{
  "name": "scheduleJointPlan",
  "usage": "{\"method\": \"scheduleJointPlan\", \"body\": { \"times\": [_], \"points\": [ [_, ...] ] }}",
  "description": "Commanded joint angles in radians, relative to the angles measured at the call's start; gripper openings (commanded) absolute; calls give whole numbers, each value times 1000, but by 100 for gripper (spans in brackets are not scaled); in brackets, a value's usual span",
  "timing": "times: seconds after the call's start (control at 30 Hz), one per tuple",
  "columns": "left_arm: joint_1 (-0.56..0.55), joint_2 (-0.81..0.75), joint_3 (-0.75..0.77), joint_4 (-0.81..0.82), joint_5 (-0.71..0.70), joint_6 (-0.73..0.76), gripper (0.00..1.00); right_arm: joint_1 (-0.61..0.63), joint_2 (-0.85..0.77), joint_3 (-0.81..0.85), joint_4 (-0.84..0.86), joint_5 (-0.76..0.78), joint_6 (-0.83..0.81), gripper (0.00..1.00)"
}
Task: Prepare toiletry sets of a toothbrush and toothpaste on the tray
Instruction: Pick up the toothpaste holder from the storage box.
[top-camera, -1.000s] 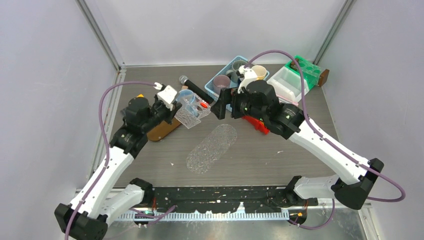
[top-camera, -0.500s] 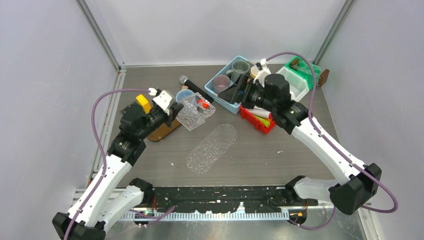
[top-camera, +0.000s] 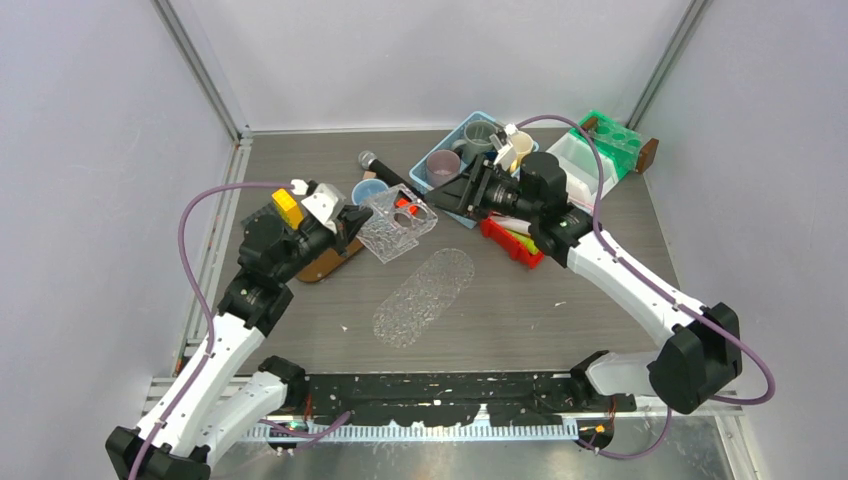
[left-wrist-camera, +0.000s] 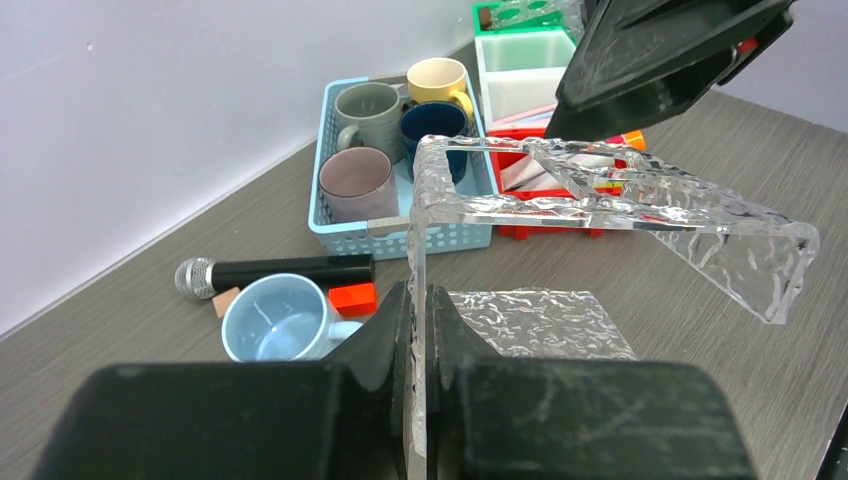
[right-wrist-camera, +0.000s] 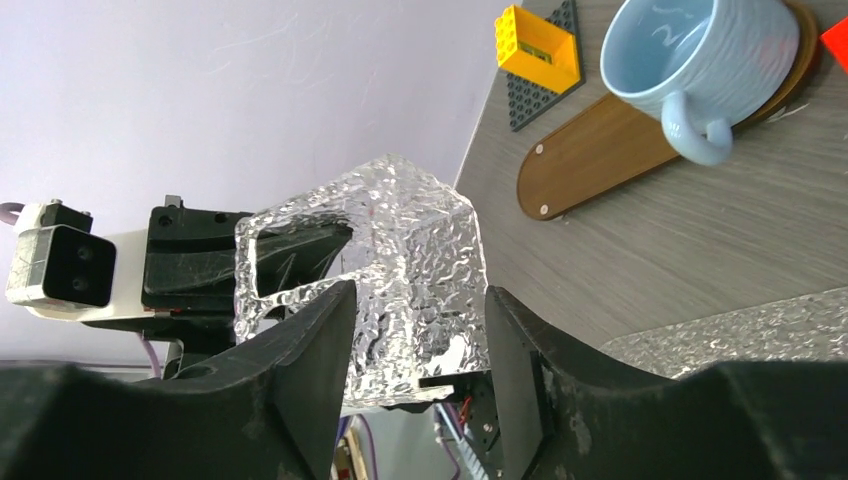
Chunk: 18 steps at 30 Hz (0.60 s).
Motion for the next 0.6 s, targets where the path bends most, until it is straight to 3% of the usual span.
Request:
{"method": "scheduleJointPlan", "body": {
  "times": [0.0,0.27,0.57],
  "points": [
    [-4,-24,3,114,19,-18,0,-5,20,1,106,-71,54,55],
    [-4,-14,5,111,23,-8,0,-3,49,-4,161,-148,88,47],
    [-4,-7,21,65,10,45,0,-2,60,45,-49,-178,-61,41]
  ]
}}
